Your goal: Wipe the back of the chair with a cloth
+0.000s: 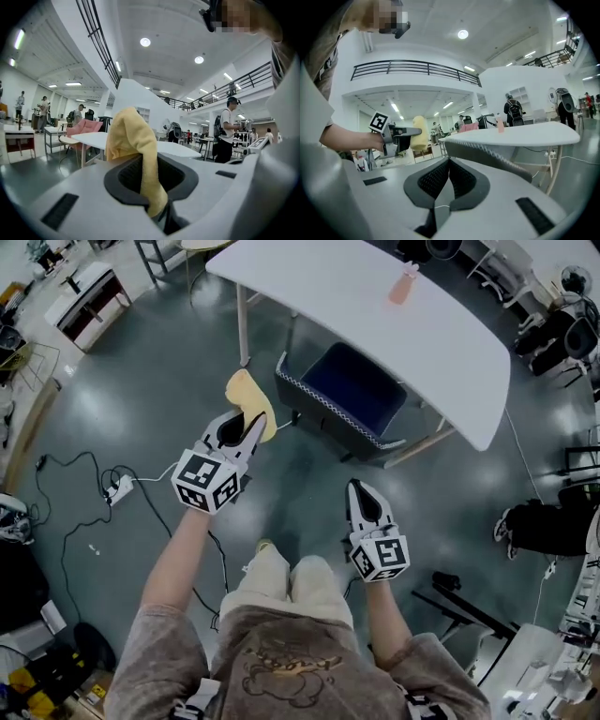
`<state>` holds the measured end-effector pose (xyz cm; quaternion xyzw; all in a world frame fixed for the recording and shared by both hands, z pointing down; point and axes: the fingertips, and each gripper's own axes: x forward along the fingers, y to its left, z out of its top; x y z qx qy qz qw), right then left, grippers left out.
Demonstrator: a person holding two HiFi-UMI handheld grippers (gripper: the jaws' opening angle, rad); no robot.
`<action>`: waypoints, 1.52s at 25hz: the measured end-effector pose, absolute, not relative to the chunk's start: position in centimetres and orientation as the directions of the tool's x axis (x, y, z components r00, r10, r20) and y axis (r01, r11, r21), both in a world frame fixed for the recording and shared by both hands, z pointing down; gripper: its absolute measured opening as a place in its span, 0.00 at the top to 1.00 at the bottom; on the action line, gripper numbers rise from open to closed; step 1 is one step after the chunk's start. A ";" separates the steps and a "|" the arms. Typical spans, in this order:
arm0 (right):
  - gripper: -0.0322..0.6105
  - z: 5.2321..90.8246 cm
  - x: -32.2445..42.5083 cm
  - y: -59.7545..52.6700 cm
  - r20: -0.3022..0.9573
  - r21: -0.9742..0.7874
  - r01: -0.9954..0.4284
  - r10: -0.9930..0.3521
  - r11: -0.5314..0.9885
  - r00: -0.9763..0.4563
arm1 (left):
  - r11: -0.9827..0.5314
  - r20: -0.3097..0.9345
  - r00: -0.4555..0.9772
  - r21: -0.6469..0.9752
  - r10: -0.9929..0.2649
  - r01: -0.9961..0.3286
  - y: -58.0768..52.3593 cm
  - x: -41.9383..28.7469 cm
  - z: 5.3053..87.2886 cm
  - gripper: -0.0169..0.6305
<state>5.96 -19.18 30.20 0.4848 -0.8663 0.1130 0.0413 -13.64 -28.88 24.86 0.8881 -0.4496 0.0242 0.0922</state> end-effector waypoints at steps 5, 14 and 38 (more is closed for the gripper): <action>0.91 19.7 5.8 -19.4 0.165 -0.152 -0.863 -0.848 0.482 -0.503 | -0.584 0.138 0.595 0.114 -0.792 -0.804 -28.4 -14.5 15.0 0.88; 0.91 12.8 5.3 -19.7 0.125 -0.123 -0.891 -0.884 0.436 -0.450 | -0.617 0.111 0.630 0.132 -0.769 -0.776 -26.3 -15.2 9.2 0.88; 0.91 10.4 7.1 -21.7 0.087 -0.123 -0.860 -0.858 0.495 -0.506 | -0.476 0.074 0.486 0.118 -0.871 -0.872 -22.6 -17.3 7.7 0.88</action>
